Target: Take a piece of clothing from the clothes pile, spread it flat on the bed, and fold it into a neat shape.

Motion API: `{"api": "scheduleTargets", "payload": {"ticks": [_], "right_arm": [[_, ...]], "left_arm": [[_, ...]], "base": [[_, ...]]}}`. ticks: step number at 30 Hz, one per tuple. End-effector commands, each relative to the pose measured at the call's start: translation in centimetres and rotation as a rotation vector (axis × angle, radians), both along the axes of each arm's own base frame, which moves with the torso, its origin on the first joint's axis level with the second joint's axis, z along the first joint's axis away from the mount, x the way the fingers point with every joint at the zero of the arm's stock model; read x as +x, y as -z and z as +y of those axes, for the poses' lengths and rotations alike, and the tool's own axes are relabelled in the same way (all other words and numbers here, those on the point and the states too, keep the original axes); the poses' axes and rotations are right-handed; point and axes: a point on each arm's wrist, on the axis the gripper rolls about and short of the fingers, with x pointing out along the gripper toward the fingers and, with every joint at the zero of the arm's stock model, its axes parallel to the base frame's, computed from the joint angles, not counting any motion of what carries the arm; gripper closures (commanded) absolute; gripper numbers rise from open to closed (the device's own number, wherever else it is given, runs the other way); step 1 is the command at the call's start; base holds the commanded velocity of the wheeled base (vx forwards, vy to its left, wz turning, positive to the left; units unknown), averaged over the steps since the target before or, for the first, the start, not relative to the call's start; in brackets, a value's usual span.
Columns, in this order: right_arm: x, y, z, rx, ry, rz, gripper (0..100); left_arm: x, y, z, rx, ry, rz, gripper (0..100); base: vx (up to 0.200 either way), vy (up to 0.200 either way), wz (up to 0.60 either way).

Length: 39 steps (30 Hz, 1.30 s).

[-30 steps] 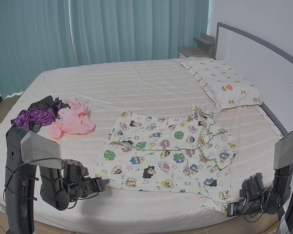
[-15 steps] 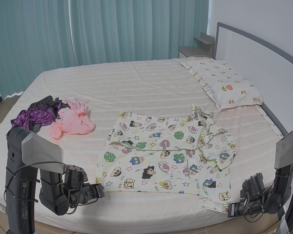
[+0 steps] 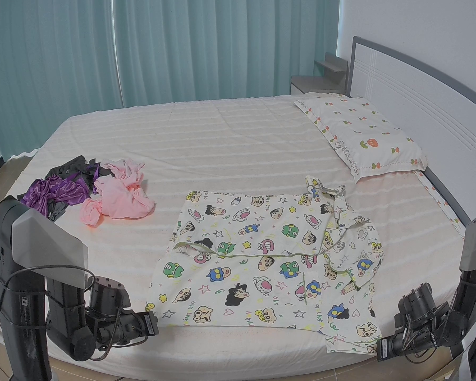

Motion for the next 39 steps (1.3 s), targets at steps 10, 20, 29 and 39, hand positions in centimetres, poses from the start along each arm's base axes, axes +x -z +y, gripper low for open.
{"api": "scheduleTargets", "payload": {"ticks": [10,20,29,39], "right_arm": [[-1.4,-0.1,-0.5,-0.048,-0.055,0.089,100],[-1.9,0.0,-0.6,-0.082,-0.091,0.135,100],[-2.2,-0.2,-0.7,-0.095,-0.101,0.142,100],[-2.0,-2.6,-0.7,-0.051,-0.086,-0.029,100]], "left_arm": [[-3.3,-0.3,-0.2,0.012,0.008,0.107,100],[-5.1,-0.3,-0.2,0.083,0.064,0.242,100],[-5.6,-0.3,0.0,0.139,0.124,0.278,100],[-4.2,-2.5,-0.2,0.095,0.103,0.145,100]], "base": [[0.000,0.000,0.00],[0.000,0.000,0.00],[0.000,0.000,0.00],[0.000,0.000,0.00]]}}
